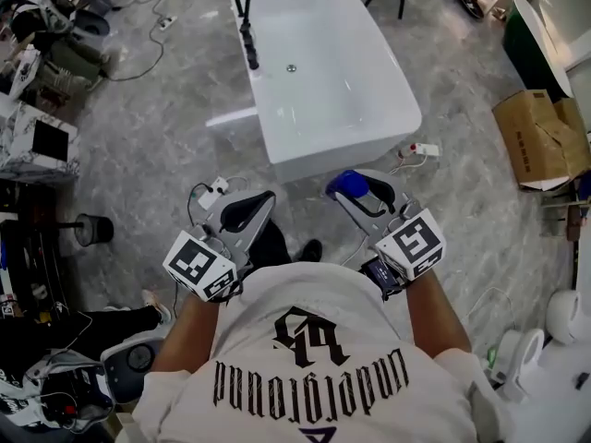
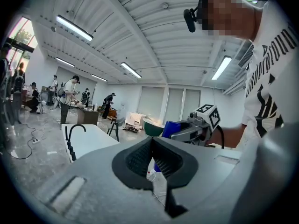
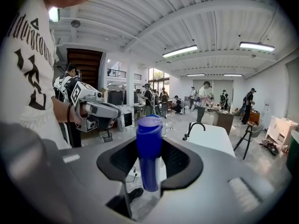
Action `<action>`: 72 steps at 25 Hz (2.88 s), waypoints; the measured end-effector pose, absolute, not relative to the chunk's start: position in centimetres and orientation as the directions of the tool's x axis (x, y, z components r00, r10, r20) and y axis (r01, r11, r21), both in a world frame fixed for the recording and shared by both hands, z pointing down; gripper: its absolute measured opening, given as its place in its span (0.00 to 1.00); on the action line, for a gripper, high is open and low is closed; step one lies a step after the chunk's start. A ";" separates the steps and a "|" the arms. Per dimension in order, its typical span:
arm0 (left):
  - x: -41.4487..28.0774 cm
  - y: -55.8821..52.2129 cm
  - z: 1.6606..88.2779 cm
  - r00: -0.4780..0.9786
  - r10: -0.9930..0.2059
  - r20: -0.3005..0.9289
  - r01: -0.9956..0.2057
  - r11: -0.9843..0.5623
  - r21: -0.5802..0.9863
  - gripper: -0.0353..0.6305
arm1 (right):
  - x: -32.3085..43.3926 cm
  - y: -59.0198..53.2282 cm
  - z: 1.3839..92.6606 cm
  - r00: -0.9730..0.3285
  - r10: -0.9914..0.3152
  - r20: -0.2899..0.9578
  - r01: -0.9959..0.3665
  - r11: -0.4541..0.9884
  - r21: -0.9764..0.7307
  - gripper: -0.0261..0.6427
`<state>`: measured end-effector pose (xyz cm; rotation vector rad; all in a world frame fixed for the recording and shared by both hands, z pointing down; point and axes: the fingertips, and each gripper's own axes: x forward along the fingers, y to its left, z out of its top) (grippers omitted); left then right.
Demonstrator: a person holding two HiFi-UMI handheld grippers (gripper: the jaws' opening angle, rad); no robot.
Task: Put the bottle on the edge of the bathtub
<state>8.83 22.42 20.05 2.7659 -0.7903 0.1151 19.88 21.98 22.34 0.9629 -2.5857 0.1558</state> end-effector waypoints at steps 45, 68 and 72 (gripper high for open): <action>-0.7 -9.0 41.7 0.855 -0.335 0.395 -0.479 -0.803 0.356 0.06 | 5.4 -7.6 47.8 -0.615 -0.383 0.689 -0.564 0.825 -0.045 0.27; -3.4 -16.2 56.7 0.786 -0.318 0.530 -0.581 -0.673 0.458 0.06 | 3.8 -15.6 67.9 -0.551 -0.167 0.817 -0.459 0.879 -0.131 0.27; -3.8 -17.1 57.4 0.779 -0.336 0.530 -0.598 -0.651 0.468 0.06 | 3.6 -16.8 69.1 -0.539 -0.184 0.822 -0.470 0.876 -0.112 0.27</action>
